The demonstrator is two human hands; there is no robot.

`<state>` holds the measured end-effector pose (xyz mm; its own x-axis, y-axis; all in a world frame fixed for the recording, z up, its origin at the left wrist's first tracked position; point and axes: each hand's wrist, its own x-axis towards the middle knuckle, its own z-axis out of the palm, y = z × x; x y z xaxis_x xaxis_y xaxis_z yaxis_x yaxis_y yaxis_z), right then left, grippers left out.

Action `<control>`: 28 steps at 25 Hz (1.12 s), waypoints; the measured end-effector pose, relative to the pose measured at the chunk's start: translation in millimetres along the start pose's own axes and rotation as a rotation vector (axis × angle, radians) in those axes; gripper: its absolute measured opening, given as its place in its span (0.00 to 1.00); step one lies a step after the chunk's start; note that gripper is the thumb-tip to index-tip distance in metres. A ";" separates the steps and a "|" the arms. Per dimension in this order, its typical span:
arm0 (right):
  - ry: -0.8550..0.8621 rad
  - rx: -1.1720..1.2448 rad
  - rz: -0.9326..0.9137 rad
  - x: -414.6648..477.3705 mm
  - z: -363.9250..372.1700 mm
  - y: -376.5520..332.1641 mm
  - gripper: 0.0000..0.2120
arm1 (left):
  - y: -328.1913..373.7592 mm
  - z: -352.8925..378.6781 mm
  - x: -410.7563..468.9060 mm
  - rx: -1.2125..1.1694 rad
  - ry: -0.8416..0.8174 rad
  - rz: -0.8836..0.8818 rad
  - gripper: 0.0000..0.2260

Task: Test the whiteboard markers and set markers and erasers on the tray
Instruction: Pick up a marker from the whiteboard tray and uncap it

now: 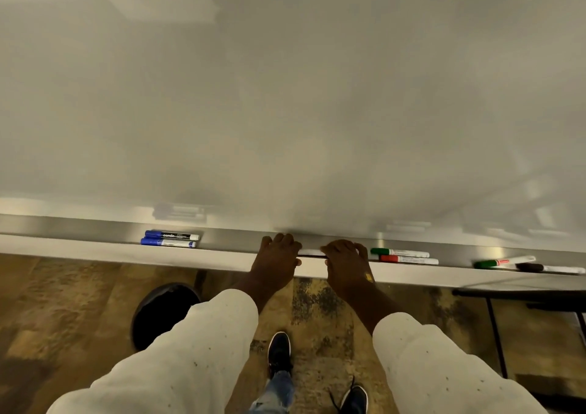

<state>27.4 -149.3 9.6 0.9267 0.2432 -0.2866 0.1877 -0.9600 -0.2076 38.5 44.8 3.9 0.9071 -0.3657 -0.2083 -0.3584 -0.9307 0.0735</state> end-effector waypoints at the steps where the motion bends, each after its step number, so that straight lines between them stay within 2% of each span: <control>1: -0.004 -0.005 0.002 2.1 0.2 -0.8 0.22 | -1.5 1.1 2.5 0.006 0.009 0.002 0.16; 6: 0.018 -0.042 -0.014 7.3 1.7 -0.5 0.20 | -2.5 0.1 10.8 -0.034 0.056 0.019 0.13; 10: 0.100 -0.014 -0.003 5.9 -0.5 1.6 0.14 | 2.5 -8.1 7.3 -0.118 0.167 0.033 0.11; 13: 0.193 -0.032 0.003 -3.1 -10.8 5.2 0.11 | 14.9 -24.2 5.7 -0.084 0.259 0.111 0.09; 15: 0.238 -0.036 0.008 -11.6 -19.2 11.6 0.11 | 29.6 -39.9 5.0 -0.172 0.348 0.128 0.06; 17: 0.269 -0.006 0.013 -24.1 -29.3 19.9 0.11 | 47.6 -54.0 3.2 -0.258 0.371 0.127 0.07; 21: 0.334 0.132 0.020 -50.9 -51.2 34.6 0.08 | 78.1 -70.4 -6.3 -0.293 0.347 0.149 0.15; 24: 0.377 0.355 -0.065 -71.2 -66.2 44.7 0.07 | 96.1 -78.7 -18.3 -0.246 0.289 0.148 0.20; 28: 0.432 0.642 -0.172 -97.9 -88.1 52.8 0.06 | 113.1 -88.6 -30.4 -0.238 0.307 0.128 0.14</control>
<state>-24.7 -236.1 109.0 0.9708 0.1789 0.1600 0.2372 -0.6143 -0.7525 -10.0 -50.1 104.9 0.8952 -0.4303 0.1157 -0.4441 -0.8402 0.3114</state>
